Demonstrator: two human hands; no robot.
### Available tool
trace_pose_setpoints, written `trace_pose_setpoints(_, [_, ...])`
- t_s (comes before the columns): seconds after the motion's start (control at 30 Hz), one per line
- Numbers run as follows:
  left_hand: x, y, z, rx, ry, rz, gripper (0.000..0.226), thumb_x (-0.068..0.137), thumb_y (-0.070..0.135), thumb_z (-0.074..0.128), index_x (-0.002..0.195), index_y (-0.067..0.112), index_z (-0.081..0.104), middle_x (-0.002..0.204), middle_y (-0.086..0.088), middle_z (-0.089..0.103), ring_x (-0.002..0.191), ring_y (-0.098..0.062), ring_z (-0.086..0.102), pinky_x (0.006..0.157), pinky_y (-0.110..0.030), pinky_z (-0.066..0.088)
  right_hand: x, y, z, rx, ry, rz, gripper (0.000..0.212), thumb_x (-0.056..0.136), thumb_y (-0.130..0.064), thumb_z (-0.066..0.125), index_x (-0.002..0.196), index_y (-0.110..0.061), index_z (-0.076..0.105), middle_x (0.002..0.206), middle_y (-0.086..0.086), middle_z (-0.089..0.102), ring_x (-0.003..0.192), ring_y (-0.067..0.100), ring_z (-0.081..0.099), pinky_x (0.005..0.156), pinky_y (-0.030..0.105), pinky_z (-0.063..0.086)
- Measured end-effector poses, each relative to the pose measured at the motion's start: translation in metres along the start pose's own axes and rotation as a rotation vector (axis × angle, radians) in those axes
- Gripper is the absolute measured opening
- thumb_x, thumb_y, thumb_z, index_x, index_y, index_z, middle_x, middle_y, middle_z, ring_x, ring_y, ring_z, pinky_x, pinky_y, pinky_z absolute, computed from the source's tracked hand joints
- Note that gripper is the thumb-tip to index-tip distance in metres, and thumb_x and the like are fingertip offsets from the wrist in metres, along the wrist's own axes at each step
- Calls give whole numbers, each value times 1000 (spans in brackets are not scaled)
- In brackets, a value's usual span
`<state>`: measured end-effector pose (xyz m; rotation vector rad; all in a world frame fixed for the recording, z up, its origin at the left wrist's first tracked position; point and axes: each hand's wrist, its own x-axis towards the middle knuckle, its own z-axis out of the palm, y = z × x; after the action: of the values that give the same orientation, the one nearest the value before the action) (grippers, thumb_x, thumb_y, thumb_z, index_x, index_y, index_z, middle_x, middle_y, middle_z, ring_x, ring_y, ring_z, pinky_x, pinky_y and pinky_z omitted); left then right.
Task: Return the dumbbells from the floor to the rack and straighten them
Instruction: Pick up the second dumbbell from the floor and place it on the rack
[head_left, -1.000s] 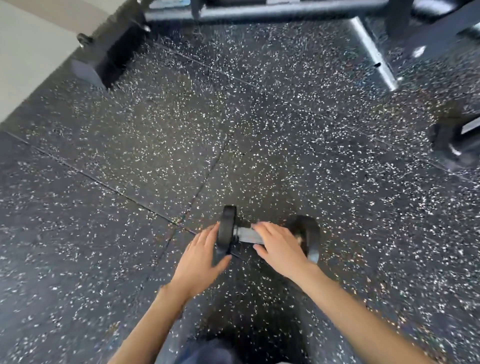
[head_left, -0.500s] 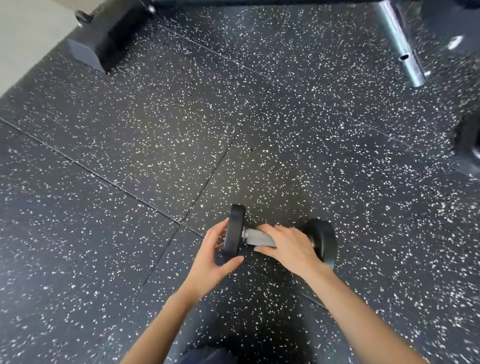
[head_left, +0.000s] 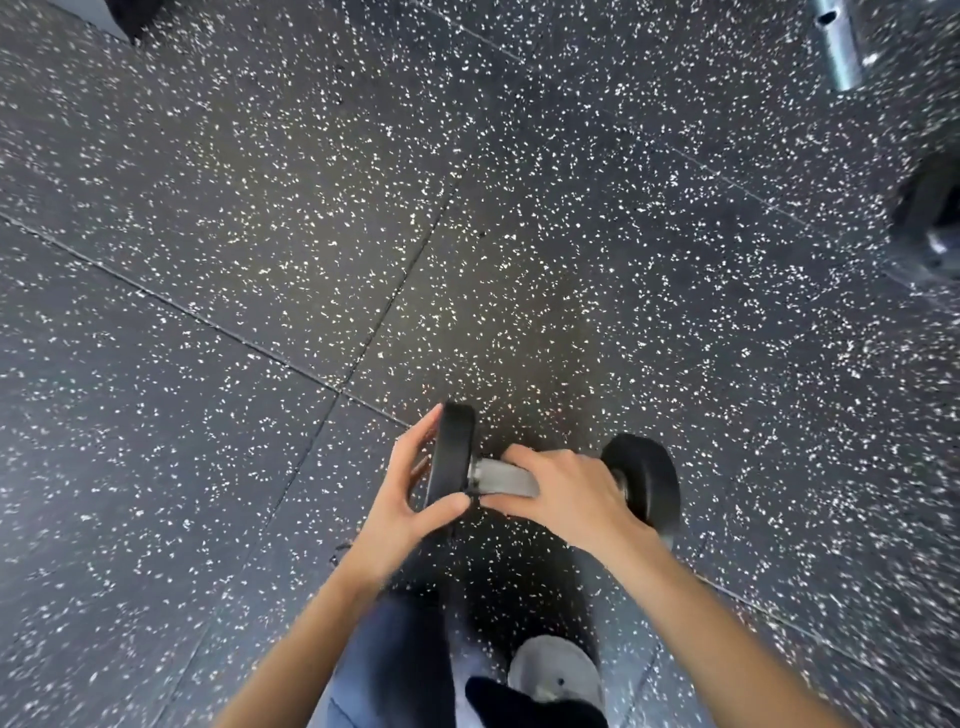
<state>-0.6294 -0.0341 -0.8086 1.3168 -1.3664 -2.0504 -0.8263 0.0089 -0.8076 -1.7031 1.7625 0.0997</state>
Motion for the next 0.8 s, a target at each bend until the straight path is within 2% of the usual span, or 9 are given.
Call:
trace_pose_setpoints(0.07, [-11, 20, 3, -36, 5, -6, 92, 66, 60, 72, 143, 32, 31, 146, 7, 39, 134, -14, 38, 107, -30, 36, -13, -11, -18, -26, 10, -3, 47, 76, -74, 42, 92, -30, 46, 73, -5, 64, 70, 21, 63, 49, 29, 31])
trace_pose_setpoints(0.17, [-28, 60, 8, -35, -26, 4, 78, 76, 53, 66, 143, 34, 30, 140, 29, 40, 133, 4, 33, 98, -8, 33, -37, -27, -51, -33, 42, -4, 46, 76, -73, 44, 93, -31, 49, 73, -5, 65, 70, 20, 64, 50, 28, 34])
trace_pose_setpoints(0.23, [-42, 90, 11, -43, -45, 4, 76, 78, 56, 63, 143, 34, 30, 140, 30, 40, 134, 5, 31, 98, -6, 31, -57, -39, -78, -22, 63, 7, 48, 75, -74, 45, 95, -31, 51, 76, -4, 67, 71, 21, 64, 51, 28, 38])
trace_pose_setpoints(0.33, [-69, 139, 19, -79, -65, 10, 74, 78, 58, 61, 142, 35, 32, 144, 23, 38, 137, -3, 30, 107, -19, 32, -91, -63, -122, -12, 97, 35, 54, 73, -75, 43, 101, -29, 52, 79, 0, 68, 75, 25, 64, 55, 32, 42])
trace_pose_setpoints(0.47, [-111, 208, 34, -109, -80, 35, 81, 77, 68, 56, 143, 26, 34, 148, 10, 39, 138, -12, 32, 109, -27, 32, -142, -96, -189, 9, 119, 60, 56, 73, -75, 45, 102, -29, 54, 75, -2, 68, 72, 24, 66, 55, 31, 45])
trace_pose_setpoints(0.57, [-143, 258, 47, -144, -67, -17, 71, 83, 66, 49, 141, 26, 38, 147, 3, 41, 137, -18, 35, 114, -47, 26, -187, -122, -240, -16, 176, 62, 53, 73, -75, 47, 99, -30, 56, 71, -3, 67, 67, 23, 65, 51, 29, 41])
trace_pose_setpoints(0.63, [-166, 295, 57, -171, -47, -50, 61, 83, 60, 49, 137, 32, 43, 144, 9, 45, 135, -13, 38, 114, -49, 25, -217, -141, -273, -16, 183, 80, 54, 73, -76, 46, 100, -31, 56, 72, -4, 67, 68, 22, 65, 53, 30, 44])
trace_pose_setpoints(0.7, [-192, 334, 68, -193, -27, -57, 55, 82, 56, 51, 132, 35, 48, 140, 7, 49, 131, -16, 43, 112, -51, 28, -247, -158, -304, -12, 182, 95, 56, 73, -77, 43, 103, -31, 55, 74, -4, 67, 70, 22, 65, 56, 32, 47])
trace_pose_setpoints(0.8, [-232, 392, 84, -177, -43, -32, 59, 81, 63, 50, 134, 35, 47, 141, 4, 47, 132, -20, 42, 111, -54, 29, -291, -181, -347, 2, 192, 114, 61, 73, -78, 38, 106, -30, 53, 78, -2, 67, 75, 24, 64, 57, 33, 46])
